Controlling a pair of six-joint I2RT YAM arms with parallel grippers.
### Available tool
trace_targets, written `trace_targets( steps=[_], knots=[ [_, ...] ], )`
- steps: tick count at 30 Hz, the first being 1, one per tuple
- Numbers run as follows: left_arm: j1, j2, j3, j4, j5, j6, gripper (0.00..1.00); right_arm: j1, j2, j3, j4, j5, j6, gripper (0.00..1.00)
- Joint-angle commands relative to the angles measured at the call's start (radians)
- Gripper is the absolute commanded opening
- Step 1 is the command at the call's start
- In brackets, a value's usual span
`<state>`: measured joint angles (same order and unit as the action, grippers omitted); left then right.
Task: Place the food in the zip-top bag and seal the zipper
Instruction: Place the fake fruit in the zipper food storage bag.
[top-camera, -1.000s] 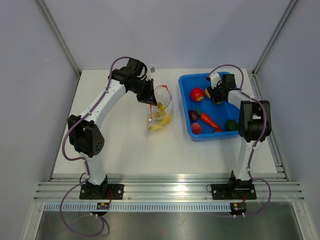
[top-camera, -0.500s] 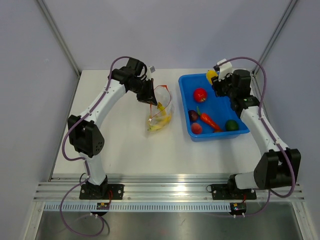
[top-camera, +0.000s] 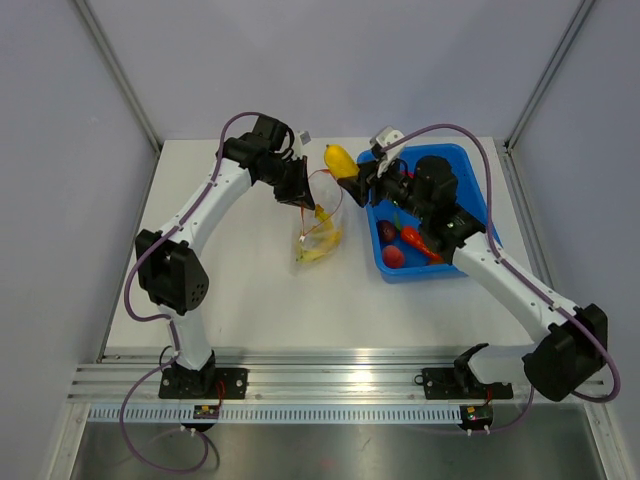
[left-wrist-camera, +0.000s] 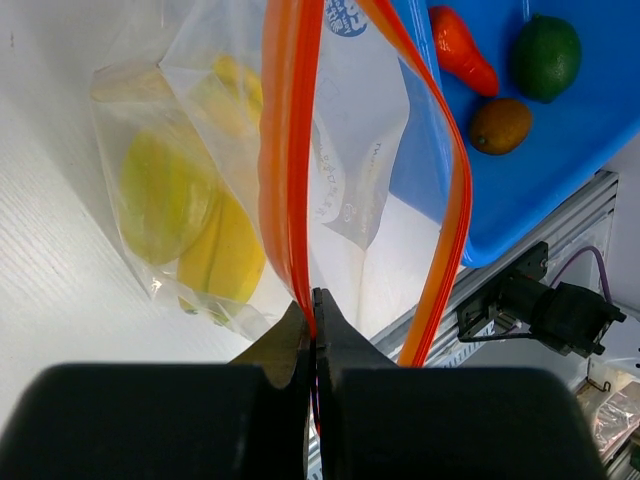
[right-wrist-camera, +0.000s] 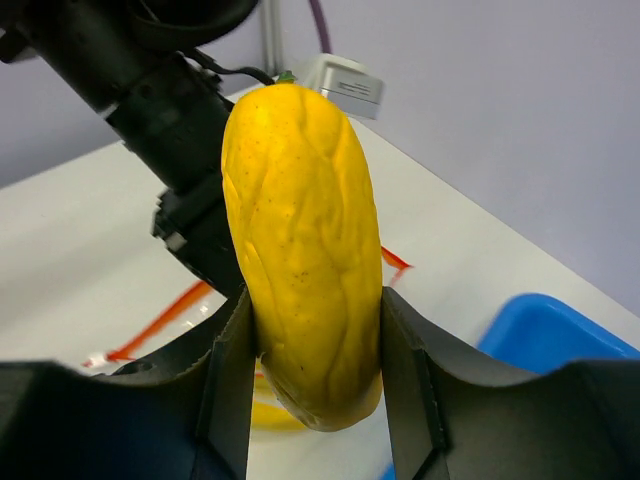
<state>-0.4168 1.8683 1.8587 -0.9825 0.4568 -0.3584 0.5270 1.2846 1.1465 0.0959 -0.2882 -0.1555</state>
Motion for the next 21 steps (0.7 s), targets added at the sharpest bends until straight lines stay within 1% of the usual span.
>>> trace_targets(
  steps=[1, 2, 6, 9, 12, 21],
  knots=[
    [0.006, -0.032, 0.007, 0.045, 0.017, 0.001, 0.00, 0.071, 0.074, -0.005, 0.180, 0.000, 0.100, 0.32],
    [0.006, -0.034, 0.007, 0.045, 0.016, 0.002, 0.00, 0.077, 0.088, -0.008, 0.203, -0.002, 0.112, 0.32],
    [0.006, -0.037, 0.007, 0.042, 0.011, 0.007, 0.00, 0.082, 0.156, -0.060, 0.390, -0.002, 0.255, 0.33],
    [0.006, -0.035, 0.005, 0.042, 0.014, 0.007, 0.00, 0.082, 0.208, -0.059, 0.450, -0.005, 0.310, 0.34],
    [0.006, -0.035, 0.005, 0.041, 0.016, 0.009, 0.00, 0.084, 0.237, -0.063, 0.462, 0.007, 0.323, 0.37],
    [0.007, -0.035, 0.008, 0.041, 0.017, 0.012, 0.00, 0.084, 0.257, -0.103, 0.472, 0.015, 0.335, 0.42]
  ],
)
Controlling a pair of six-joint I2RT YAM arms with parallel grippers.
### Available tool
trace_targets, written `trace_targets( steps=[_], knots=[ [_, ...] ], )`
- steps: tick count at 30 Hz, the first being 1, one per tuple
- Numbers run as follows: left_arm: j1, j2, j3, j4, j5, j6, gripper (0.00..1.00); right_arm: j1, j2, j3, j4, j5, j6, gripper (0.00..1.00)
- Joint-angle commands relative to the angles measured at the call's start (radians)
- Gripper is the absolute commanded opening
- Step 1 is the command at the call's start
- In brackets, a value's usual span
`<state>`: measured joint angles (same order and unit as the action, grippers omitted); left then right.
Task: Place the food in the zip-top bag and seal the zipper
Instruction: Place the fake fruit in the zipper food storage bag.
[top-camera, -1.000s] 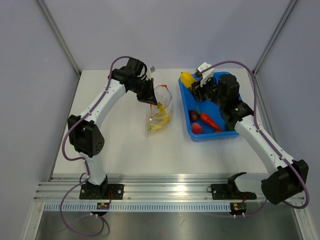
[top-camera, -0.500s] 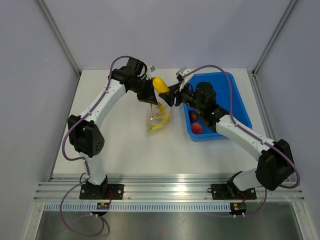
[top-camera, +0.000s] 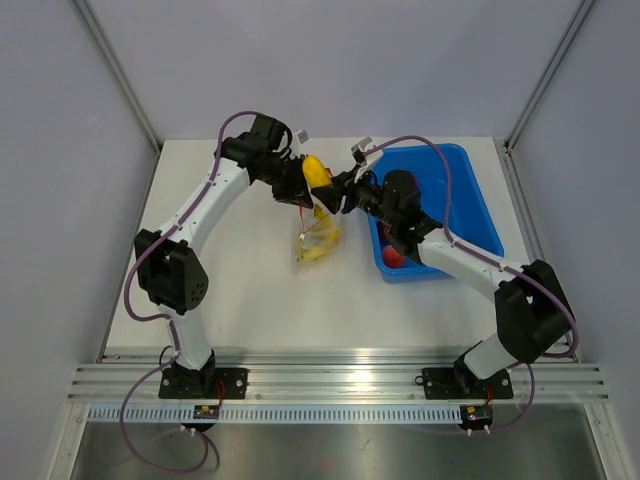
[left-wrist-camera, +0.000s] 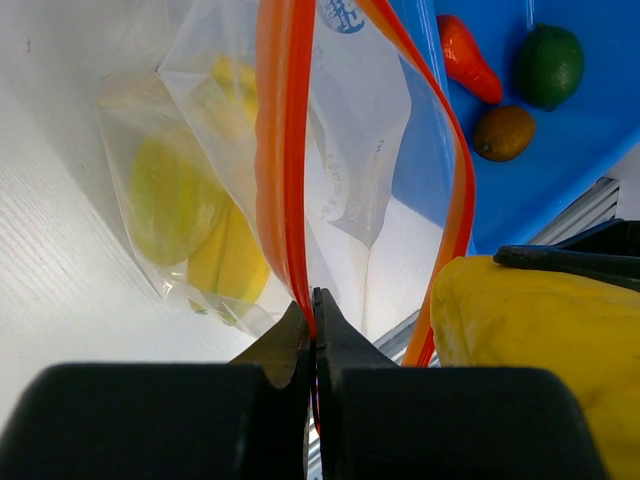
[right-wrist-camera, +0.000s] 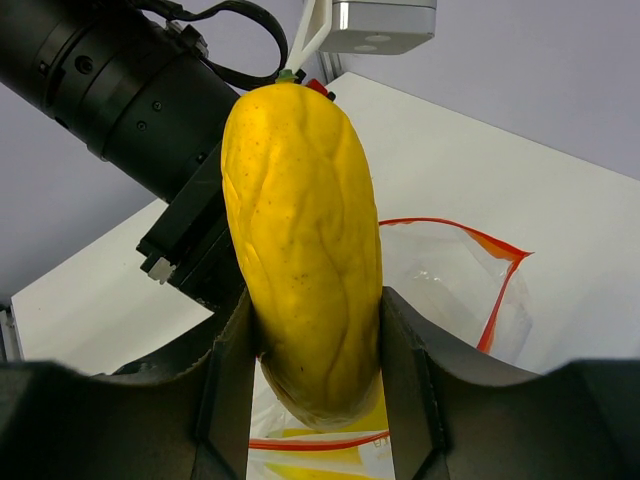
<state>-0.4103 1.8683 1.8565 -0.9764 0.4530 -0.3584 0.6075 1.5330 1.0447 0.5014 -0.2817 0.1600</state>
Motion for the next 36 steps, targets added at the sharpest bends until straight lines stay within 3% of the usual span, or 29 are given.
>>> trace_targets(
  steps=[1, 16, 36],
  knots=[
    [-0.001, -0.034, 0.009, 0.035, 0.023, 0.012, 0.00, 0.005, 0.012, 0.000, 0.065, 0.009, 0.018, 0.42],
    [0.031, -0.066, -0.048, 0.048, 0.044, 0.022, 0.00, 0.003, 0.058, -0.077, 0.071, 0.099, 0.062, 0.42],
    [0.034, -0.090, -0.033, 0.050, 0.079, 0.026, 0.00, 0.044, 0.072, 0.227, -0.541, 0.205, -0.151, 0.52]
  ],
)
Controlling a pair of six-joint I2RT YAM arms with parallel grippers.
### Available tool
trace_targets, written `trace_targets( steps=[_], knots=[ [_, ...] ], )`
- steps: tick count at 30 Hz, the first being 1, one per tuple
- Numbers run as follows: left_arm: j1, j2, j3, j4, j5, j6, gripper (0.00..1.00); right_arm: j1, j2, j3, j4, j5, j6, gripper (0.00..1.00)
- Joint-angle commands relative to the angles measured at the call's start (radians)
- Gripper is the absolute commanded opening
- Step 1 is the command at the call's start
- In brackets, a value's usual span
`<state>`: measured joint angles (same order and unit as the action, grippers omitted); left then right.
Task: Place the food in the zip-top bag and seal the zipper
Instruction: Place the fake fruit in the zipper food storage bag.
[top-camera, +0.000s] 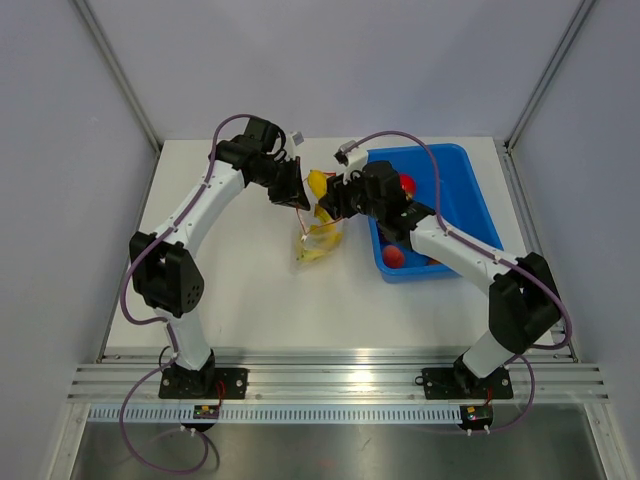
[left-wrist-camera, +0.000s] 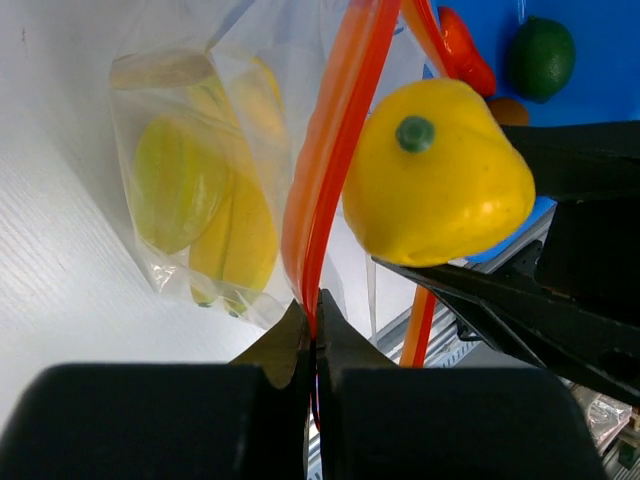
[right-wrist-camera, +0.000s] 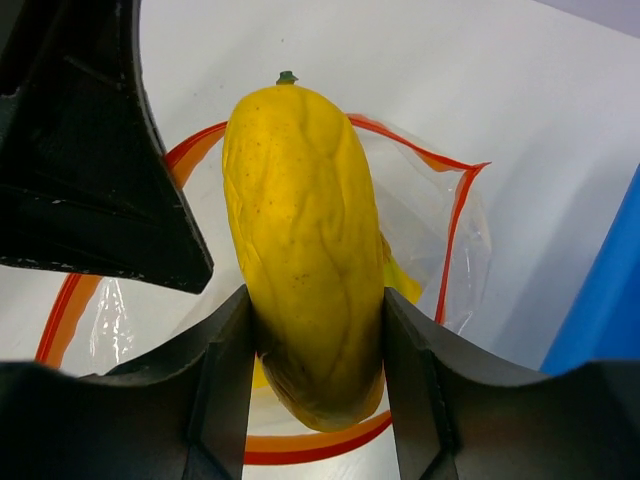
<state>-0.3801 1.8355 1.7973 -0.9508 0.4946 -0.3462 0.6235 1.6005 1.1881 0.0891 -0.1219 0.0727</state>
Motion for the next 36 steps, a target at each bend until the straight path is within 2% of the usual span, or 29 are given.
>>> trace_targets(
  steps=[1, 18, 21, 22, 26, 36],
  knots=[
    [0.004, -0.059, 0.030, 0.023, 0.038, 0.013, 0.00, 0.030, 0.009, 0.097, -0.161, 0.045, -0.067, 0.51],
    [0.004, -0.067, 0.060, 0.014, 0.055, 0.015, 0.00, 0.036, 0.127, 0.221, -0.416, 0.194, -0.114, 0.52],
    [0.004, -0.062, 0.059, 0.017, 0.064, 0.015, 0.00, 0.038, 0.141, 0.278, -0.466, 0.182, -0.106, 0.61],
    [0.004, -0.059, 0.057, 0.017, 0.067, 0.015, 0.00, 0.038, 0.141, 0.294, -0.473, 0.177, -0.097, 0.70],
    [0.003, -0.053, 0.054, 0.021, 0.071, 0.010, 0.00, 0.058, 0.102, 0.309, -0.460, 0.139, -0.090, 0.82],
    [0.004, -0.045, 0.065, 0.020, 0.065, 0.016, 0.00, 0.059, -0.004, 0.335, -0.474, 0.093, -0.079, 0.80]
  ],
)
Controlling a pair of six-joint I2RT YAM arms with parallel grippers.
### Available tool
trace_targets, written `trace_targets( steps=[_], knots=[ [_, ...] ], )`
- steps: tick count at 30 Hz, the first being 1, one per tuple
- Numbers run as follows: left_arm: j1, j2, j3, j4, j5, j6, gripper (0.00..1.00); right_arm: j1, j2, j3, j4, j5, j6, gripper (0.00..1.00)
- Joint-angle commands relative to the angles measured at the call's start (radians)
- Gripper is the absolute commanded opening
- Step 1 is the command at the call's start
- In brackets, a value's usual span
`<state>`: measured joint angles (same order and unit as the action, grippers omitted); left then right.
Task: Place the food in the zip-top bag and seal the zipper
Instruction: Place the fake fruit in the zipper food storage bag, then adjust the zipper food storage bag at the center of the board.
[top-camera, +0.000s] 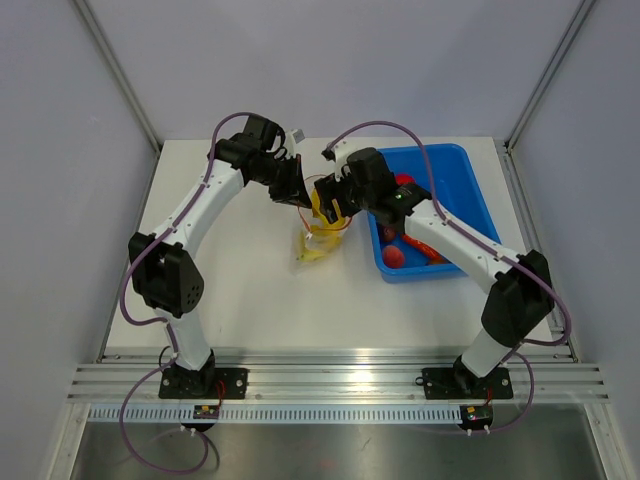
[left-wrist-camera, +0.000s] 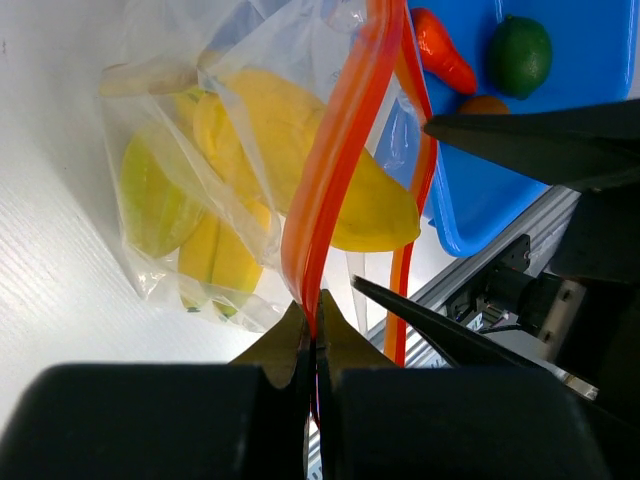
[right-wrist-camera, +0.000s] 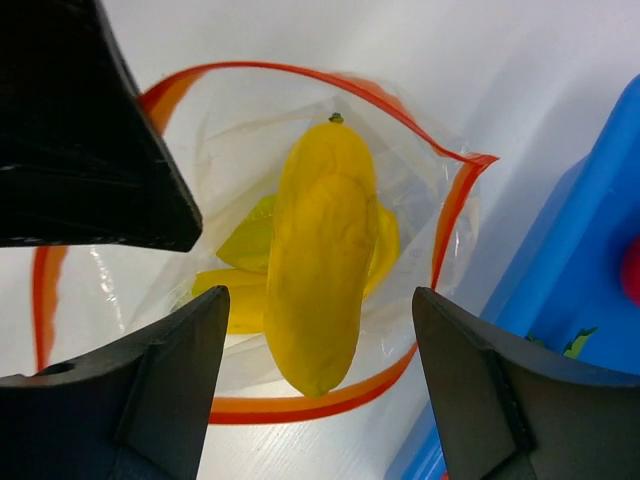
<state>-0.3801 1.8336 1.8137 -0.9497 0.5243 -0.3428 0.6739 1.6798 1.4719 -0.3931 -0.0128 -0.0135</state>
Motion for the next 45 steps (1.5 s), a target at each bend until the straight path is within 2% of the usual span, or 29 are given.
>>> trace_targets(
  steps=[1, 8, 16, 21, 24, 33, 34, 38, 42, 45],
  knots=[
    [0.004, -0.042, 0.049, 0.019, 0.036, 0.013, 0.00, 0.009, -0.092, 0.051, 0.008, -0.010, 0.007, 0.80],
    [0.004, -0.042, 0.052, 0.016, 0.033, 0.021, 0.00, -0.003, -0.137, 0.011, 0.008, 0.126, 0.007, 0.82],
    [0.004, -0.045, 0.050, 0.014, 0.031, 0.022, 0.00, -0.020, -0.052, -0.001, -0.017, 0.111, 0.073, 0.80],
    [0.004, -0.050, 0.044, 0.008, 0.025, 0.030, 0.00, -0.092, -0.065, -0.073, 0.089, 0.079, 0.176, 0.67],
    [0.004, -0.050, 0.042, 0.006, 0.026, 0.031, 0.00, -0.112, -0.049, -0.076, 0.089, 0.043, 0.190, 0.59],
    [0.004, -0.051, 0.042, 0.011, 0.032, 0.022, 0.00, -0.112, 0.038, -0.047, 0.068, -0.036, 0.184, 0.53],
    [0.004, -0.053, 0.042, 0.011, 0.032, 0.022, 0.00, -0.112, 0.041, -0.044, 0.068, -0.039, 0.184, 0.40],
    [0.004, -0.048, 0.041, 0.008, 0.014, 0.027, 0.00, -0.112, 0.032, -0.009, 0.039, -0.050, 0.182, 0.00],
    [0.004, -0.031, 0.056, -0.010, -0.029, 0.039, 0.00, -0.112, -0.005, 0.079, -0.004, -0.058, 0.162, 0.00],
    [0.015, -0.007, 0.142, -0.041, -0.050, 0.042, 0.00, -0.112, -0.037, 0.163, -0.021, -0.084, 0.152, 0.00]
  ],
)
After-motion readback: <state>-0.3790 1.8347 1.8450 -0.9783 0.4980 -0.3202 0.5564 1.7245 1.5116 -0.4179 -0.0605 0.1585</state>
